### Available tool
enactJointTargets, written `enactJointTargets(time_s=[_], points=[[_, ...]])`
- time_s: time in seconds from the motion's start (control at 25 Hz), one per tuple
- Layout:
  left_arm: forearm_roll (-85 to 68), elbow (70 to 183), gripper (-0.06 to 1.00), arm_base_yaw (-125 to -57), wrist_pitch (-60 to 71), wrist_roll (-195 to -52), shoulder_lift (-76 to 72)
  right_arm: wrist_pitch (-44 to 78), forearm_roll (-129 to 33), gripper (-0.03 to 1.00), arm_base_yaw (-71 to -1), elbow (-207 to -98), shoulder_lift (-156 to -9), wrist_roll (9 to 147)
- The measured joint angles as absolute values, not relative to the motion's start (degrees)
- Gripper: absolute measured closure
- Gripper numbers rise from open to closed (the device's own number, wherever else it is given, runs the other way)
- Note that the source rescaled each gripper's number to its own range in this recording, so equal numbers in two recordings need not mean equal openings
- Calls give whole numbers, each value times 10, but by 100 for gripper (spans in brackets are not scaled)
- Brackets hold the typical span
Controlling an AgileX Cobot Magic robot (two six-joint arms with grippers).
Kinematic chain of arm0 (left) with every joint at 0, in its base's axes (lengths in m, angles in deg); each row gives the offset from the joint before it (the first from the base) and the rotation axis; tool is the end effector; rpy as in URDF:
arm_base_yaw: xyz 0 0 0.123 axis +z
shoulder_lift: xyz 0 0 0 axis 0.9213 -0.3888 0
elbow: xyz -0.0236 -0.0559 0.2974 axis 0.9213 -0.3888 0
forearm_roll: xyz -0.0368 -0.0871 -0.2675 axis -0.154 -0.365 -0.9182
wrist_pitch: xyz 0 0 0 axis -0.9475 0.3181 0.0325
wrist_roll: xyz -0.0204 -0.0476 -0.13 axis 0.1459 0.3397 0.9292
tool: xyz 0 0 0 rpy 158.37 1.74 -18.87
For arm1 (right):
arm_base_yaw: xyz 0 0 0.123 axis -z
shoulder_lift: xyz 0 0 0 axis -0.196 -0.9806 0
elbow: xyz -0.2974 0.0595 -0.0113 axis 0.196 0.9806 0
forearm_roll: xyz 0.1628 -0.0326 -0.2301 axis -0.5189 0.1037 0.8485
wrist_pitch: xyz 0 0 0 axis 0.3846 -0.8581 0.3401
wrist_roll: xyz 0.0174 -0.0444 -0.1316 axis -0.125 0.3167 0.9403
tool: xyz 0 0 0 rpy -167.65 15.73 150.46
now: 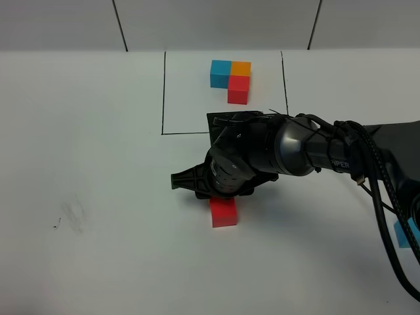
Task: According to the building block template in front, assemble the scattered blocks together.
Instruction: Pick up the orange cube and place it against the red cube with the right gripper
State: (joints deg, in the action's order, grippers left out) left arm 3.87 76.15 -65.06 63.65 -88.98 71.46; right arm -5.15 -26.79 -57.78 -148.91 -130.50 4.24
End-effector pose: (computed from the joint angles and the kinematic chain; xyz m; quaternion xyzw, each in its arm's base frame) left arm 0.0457 -0.0001 0.2701 -0.0201 0.8557 -0.0011 0.5171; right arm 0.3323 0.3254 0.0640 -0.0481 0.9827 0.0721 0.1636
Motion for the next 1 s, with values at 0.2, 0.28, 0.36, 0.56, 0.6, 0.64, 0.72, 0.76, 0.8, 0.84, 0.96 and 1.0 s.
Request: enactJointTargets(time_s=[0.2,0.28,0.36,0.56,0.6,0.64,0.72,0.76,0.8,0.84,0.96,1.0], points=[[39,761,94,-651,637,-890,715,-56,-258,23,-578,-1488,-1310,44],[39,761,94,-651,637,-890,715,-56,-252,17,-578,-1488,-1310,44],[39,761,94,-651,637,-890,715,-54,-249,15,-578,-1488,-1311,44],[39,761,94,-651,637,-890,715,-56,-259,14,-578,-1488,-1311,45],[39,761,94,-651,637,-890,715,-62,-265,14,-578,-1488,-1311,45],[39,761,94,-651,637,-890,715,-68,-270,14,-578,-1488,-1311,46],[39,761,94,-651,637,-890,715,-80,-275,14,-578,-1488,-1311,46],[39,761,94,-651,637,-890,715,-81,-275,14,-578,-1488,-1311,46],[39,761,94,-651,637,-890,715,-78,-275,14,-578,-1488,-1311,46],[39,761,94,-651,637,-890,715,-74,-276,14,-578,-1488,-1311,46],[39,761,94,-651,637,-890,715,-31,-278,14,-578,-1488,-1311,46],[39,761,94,-651,637,-890,715,-18,-279,14,-578,-1488,-1311,46]])
